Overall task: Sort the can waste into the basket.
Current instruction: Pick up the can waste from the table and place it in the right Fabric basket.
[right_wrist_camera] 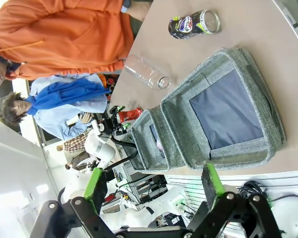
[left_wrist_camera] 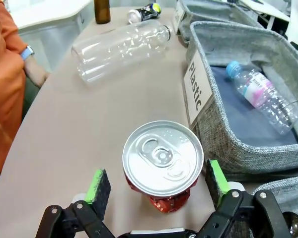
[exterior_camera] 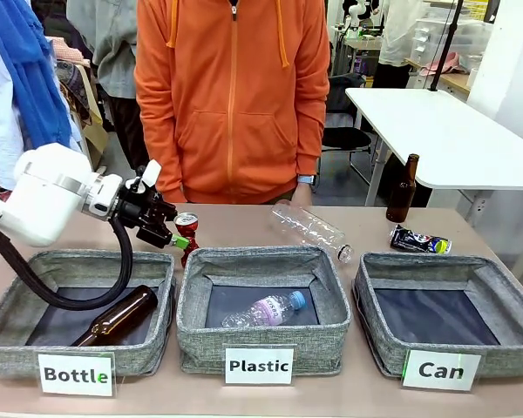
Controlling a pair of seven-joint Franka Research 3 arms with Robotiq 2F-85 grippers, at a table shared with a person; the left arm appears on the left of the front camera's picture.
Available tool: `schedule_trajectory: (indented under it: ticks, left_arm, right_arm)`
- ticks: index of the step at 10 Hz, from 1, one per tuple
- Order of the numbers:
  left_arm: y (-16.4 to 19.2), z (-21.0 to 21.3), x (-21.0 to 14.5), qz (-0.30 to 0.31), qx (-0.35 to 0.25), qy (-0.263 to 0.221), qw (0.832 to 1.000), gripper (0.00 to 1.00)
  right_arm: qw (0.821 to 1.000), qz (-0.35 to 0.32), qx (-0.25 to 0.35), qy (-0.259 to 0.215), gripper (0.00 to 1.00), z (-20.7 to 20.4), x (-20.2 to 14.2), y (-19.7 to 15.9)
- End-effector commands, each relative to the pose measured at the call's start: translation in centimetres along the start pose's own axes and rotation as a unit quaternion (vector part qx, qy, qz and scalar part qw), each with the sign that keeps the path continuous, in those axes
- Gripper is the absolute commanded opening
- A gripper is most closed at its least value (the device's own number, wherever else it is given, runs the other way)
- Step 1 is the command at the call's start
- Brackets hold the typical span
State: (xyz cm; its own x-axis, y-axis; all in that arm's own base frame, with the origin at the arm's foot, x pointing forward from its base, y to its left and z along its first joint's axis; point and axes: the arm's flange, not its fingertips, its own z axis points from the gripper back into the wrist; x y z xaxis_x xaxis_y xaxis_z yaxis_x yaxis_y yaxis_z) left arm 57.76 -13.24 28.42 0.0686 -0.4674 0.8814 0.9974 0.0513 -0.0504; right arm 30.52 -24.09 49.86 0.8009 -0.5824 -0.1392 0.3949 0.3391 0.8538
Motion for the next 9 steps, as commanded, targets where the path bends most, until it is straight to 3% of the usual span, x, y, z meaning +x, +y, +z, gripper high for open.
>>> schedule_trajectory:
  ticks: [1,4,5,6,7,8,9]
  left_arm:
    - [0.82,-0.38,0.15,0.011,-0.015,-0.023,1.000,1.00]
    - [0.84,-0.68,0.22,0.017,-0.021,-0.034,0.999,1.00]
    - [0.91,-0.77,0.31,0.011,-0.023,-0.033,0.999,0.40]
    - [0.82,-0.79,0.35,0.014,-0.026,-0.036,0.999,0.40]
    - [0.80,-0.79,0.35,0.014,-0.025,-0.037,0.999,0.00]
    - [0.90,-0.87,0.38,0.018,-0.038,-0.045,0.998,0.39]
    - [0.99,-0.92,0.29,0.021,-0.039,-0.045,0.998,0.00]
  right_arm:
    - [1.000,0.010,0.001,0.002,1.00,0.21,-0.05,-0.11]
    - [1.000,0.010,0.001,0.002,1.00,0.21,-0.05,-0.11]
    - [1.000,0.010,0.001,0.002,1.00,0.21,-0.05,-0.11]
    - [1.000,0.010,0.001,0.002,1.00,0.21,-0.05,-0.11]
    - [1.000,0.010,0.001,0.002,1.00,0.21,-0.05,-0.11]
    - [1.000,0.010,0.001,0.002,1.00,0.21,-0.05,-0.11]
    - [1.000,0.010,0.001,0.002,1.00,0.21,-0.05,-0.11]
